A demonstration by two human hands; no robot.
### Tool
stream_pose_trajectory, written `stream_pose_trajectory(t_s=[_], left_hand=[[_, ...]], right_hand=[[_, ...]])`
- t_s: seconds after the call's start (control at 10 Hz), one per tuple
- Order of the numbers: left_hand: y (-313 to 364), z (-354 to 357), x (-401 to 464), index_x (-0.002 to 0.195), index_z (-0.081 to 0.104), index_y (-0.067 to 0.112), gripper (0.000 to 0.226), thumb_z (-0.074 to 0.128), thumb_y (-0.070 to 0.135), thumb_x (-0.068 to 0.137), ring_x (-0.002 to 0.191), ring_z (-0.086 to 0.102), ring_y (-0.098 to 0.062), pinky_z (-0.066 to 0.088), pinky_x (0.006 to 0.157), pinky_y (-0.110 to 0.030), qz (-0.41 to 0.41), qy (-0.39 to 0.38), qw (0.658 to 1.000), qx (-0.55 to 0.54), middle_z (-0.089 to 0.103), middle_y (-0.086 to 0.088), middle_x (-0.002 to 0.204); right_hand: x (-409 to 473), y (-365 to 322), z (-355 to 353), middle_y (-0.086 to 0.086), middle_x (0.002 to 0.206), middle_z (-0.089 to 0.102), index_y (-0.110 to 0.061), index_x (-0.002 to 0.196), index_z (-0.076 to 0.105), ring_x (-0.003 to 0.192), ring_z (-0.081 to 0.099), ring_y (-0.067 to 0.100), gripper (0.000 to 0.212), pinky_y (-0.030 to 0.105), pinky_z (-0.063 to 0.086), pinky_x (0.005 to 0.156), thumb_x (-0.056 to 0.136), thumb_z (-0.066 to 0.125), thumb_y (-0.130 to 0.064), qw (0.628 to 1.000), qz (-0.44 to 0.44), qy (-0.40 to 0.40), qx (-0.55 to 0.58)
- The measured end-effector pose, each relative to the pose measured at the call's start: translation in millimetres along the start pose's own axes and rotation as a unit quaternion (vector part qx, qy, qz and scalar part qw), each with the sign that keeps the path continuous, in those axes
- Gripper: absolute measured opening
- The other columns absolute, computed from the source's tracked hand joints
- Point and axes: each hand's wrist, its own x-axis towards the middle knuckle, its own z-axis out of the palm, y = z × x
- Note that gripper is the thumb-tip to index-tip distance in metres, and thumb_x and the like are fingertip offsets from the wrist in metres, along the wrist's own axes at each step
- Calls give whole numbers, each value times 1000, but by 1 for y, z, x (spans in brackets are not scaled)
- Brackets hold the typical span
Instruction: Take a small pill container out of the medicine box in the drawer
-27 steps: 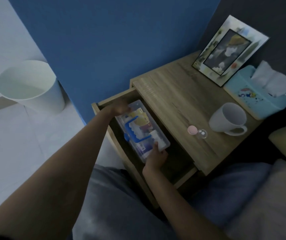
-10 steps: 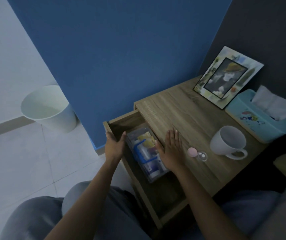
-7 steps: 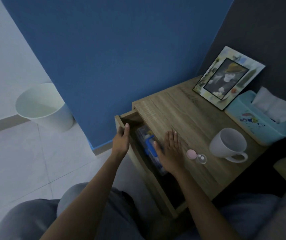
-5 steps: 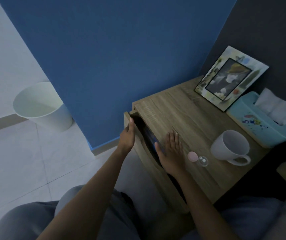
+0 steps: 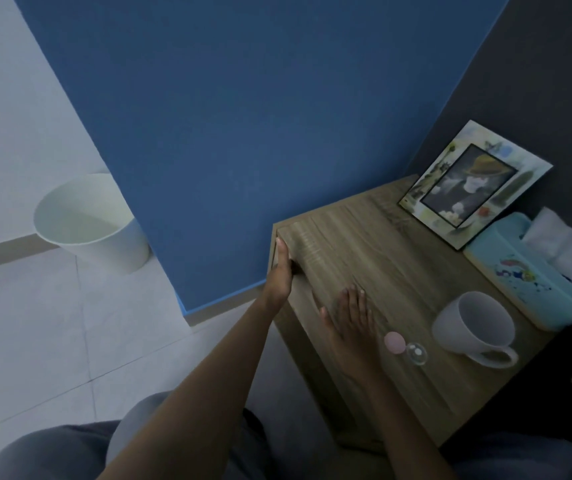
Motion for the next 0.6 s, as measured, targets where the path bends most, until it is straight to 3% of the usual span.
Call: stream_pose_trajectory(t_s=[0.1,0.2,0.3,0.4,0.5,0.6], left_hand=[[2,-2,-3,153,20,24,79,5,69,89,144,32,-21,28,108,-23,9,-16,1000,4,34,-9,155],[0,-10,-12,152,23,16,81,8,67,91,148,24,-25,18,122,-40,-9,-8,989,149,26,-11,159],[1,-26,-34,145,38,8,75,15,59,96,141,36,-33,26,118,-46,-22,3,936,350,39,-19,151],[-1,-55,-68,148,31,2,68,17,50,100,145,29,-30,21,120,-45,-7,34,887,460,33,-20,154],[-3,-105,-109,152,18,3,65,17,44,102,149,17,-28,13,122,-41,-25,49,832,552,19,-18,160],[11,-157,-150,150,23,1,64,17,44,102,147,23,-27,15,121,-41,-37,127,809,573,25,-18,158]], right_hand=[[1,0,0,1,163,-17,-15,154,-11,148,-20,12,71,34,-12,119,97,9,-54,1000,4,-10,-2],[3,-1,-3,1,163,-14,-15,154,-8,149,-17,14,68,35,-9,121,99,7,-51,1000,2,-11,-2],[3,-2,-7,2,164,-11,-15,155,-4,150,-14,15,64,36,-6,122,101,9,-47,1000,10,-21,8],[2,-2,-12,7,164,-9,-15,155,-2,151,-10,22,58,38,-2,122,104,14,-38,998,3,-29,-51],[-5,-11,-15,12,164,-6,-18,155,0,151,-8,29,59,41,0,121,103,18,-40,997,9,-34,-73],[-7,-19,-23,22,161,2,-24,155,0,148,0,42,57,50,6,120,103,21,-31,987,-5,-52,-152]])
